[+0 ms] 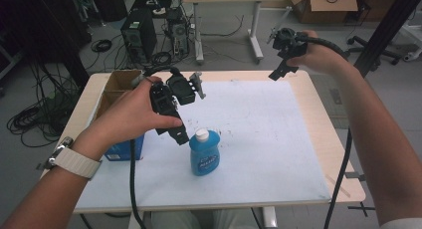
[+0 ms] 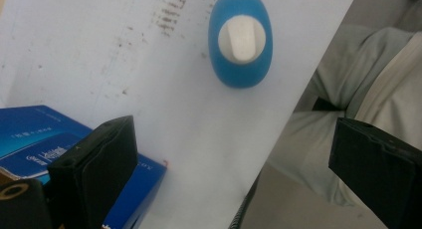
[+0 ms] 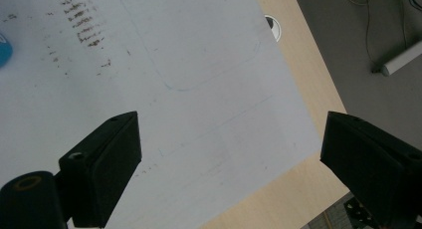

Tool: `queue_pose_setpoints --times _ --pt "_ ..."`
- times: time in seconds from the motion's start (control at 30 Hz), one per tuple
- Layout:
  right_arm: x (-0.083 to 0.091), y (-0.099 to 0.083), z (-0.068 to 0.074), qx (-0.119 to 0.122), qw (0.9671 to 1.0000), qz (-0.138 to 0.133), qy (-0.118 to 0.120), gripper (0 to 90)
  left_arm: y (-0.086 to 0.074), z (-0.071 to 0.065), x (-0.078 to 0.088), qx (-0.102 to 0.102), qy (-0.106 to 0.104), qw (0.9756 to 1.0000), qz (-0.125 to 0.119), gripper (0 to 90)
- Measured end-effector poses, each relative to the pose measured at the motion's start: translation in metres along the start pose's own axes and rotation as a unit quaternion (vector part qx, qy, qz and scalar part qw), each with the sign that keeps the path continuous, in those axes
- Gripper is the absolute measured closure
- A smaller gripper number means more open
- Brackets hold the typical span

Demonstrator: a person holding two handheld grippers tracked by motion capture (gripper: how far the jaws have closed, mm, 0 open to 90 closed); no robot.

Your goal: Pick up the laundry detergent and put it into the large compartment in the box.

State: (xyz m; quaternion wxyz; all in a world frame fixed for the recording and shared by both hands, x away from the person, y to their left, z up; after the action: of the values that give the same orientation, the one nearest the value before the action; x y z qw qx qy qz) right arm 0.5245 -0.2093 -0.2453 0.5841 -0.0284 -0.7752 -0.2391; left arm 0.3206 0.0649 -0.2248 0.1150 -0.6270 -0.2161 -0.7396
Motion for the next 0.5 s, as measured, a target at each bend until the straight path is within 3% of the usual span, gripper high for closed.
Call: queue_pose_setpoints --times 0.1,0.3,0.4,0.5 --pt "0.001 0.000 0.000 0.000 1.0000 -0.001 -0.002 9.4 0.003 0.000 0.004 0.011 0.001 0.9999 0.002 5.5" --pt "0.002 -0.002 0.000 -0.003 1.0000 -0.001 -0.004 9.5 0.009 -0.004 0.006 0.007 0.002 0.9999 0.013 5.8" --pt "0.003 -0.002 -0.001 -0.004 1.0000 -0.002 -0.004 9.5 0.014 -0.005 0.005 0.024 -0.002 0.9996 0.017 5.6" --pt "0.002 -0.001 0.000 -0.004 1.0000 -0.001 -0.004 9.5 0.017 -0.006 0.004 0.029 -0.006 0.9994 0.018 5.8"
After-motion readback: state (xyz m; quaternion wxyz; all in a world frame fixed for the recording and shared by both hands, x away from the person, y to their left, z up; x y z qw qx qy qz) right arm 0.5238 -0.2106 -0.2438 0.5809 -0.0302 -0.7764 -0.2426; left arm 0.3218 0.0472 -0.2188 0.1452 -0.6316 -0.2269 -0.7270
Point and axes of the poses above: each handheld gripper's, and its own axes: x roughly backward along the jaws, y roughly out of its top, z roughly to its left, the point moved 6 cm from there along -x, roughly forward along the jaws, and after that the axes turned 2 degrees about y, right-handed, at the moved point
